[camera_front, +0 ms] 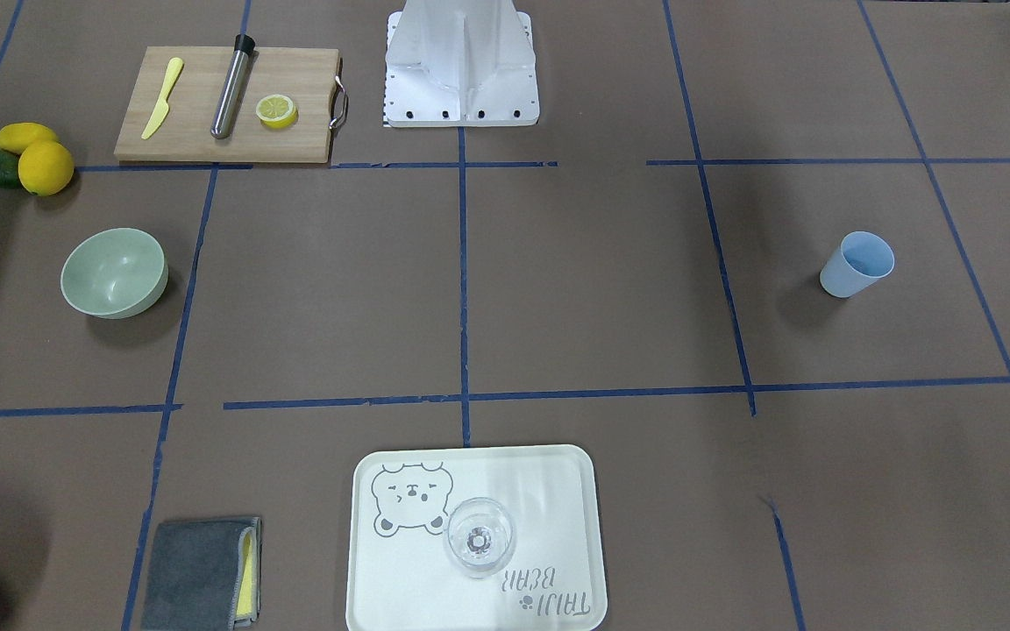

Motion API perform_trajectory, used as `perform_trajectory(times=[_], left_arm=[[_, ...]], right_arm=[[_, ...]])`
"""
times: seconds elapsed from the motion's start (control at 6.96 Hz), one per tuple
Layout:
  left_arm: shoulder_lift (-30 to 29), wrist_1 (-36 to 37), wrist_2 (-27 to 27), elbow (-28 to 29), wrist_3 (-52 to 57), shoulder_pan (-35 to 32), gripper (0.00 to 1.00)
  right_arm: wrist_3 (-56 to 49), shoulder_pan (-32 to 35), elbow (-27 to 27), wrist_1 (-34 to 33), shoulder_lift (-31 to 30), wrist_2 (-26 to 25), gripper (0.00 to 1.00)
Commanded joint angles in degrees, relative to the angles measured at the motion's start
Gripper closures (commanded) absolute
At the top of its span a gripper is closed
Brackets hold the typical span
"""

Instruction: Pour ice into bowl

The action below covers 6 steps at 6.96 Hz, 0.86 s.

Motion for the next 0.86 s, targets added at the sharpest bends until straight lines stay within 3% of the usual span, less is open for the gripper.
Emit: perform_trajectory(times=[0.0, 0.29, 0.43, 0.57, 0.72], left_arm=[[-2.0, -0.09, 0.43, -7.22, -6.9, 0.21, 0.0], [-1.58, 0.09, 0.43, -17.57, -10.56, 0.21, 0.0], [0.6, 0.0, 0.61, -21.71, -13.01, 0.64, 0.0], [1.67, -0.09, 0.61, -25.49, -17.82, 1.87, 0.0], [3.59, -0.26, 0.96, -28.84, -21.61, 3.62, 0.0]], right_arm=[[8.94, -5.06, 1.53, -0.1, 1.69, 2.21, 0.0], [11.67, -8.35, 3.81, -0.01, 0.45, 3.99, 0.0], [16.39, -11.15, 4.16, 3.12, 0.01, 3.99, 0.0], [27.41, -15.18, 4.51, 12.64, -2.6, 3.55, 0.0], [39.17, -20.35, 4.42, 26.4, -5.94, 1.72, 0.0]])
